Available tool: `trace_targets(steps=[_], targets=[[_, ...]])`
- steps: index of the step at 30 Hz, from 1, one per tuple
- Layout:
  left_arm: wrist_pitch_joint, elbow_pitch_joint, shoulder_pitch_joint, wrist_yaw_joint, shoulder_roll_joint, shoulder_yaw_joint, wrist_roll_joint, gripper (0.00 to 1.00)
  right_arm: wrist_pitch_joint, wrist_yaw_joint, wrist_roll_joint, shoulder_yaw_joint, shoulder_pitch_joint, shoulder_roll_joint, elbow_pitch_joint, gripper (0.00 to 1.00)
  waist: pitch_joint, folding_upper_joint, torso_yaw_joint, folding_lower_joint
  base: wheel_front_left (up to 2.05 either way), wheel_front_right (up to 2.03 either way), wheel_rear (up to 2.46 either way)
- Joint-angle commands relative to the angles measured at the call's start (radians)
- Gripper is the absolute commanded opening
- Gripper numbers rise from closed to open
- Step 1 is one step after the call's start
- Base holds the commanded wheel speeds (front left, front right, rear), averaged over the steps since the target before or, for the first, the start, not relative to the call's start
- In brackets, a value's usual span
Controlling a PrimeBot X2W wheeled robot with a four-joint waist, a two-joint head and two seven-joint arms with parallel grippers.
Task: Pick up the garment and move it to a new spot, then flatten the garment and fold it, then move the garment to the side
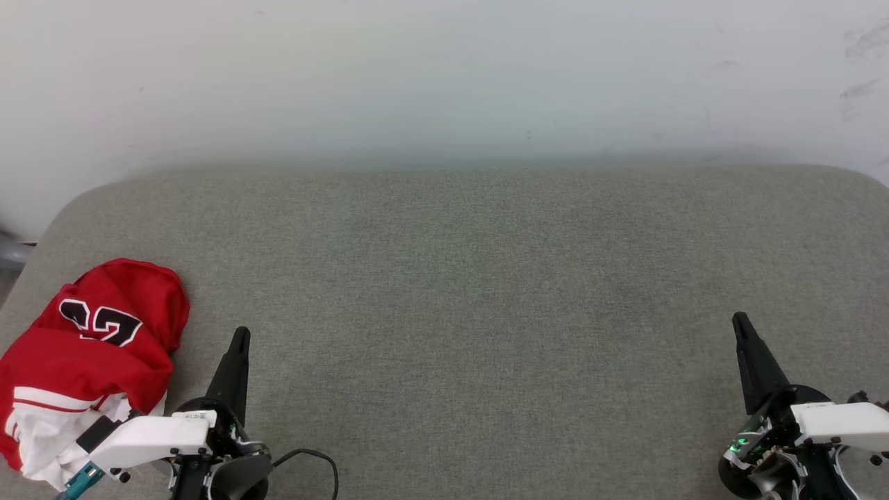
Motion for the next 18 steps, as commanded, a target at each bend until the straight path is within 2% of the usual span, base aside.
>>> trace_targets(steps=[1, 18], targets=[[0.002, -0.001, -0.008, -0.002, -0.002, 0.002, 0.001, 0.00, -0.001, 0.000, -0.005, 0.000, -0.014, 0.003, 0.001, 0.00, 0.000, -0.0001, 0.000, 0.0000, 0.00, 0.00, 0.00], [0.002, -0.001, -0.008, -0.002, -0.002, 0.002, 0.001, 0.00, -0.001, 0.000, -0.005, 0.000, -0.014, 0.003, 0.001, 0.00, 0.000, -0.0001, 0.000, 0.0000, 0.00, 0.00, 0.00]])
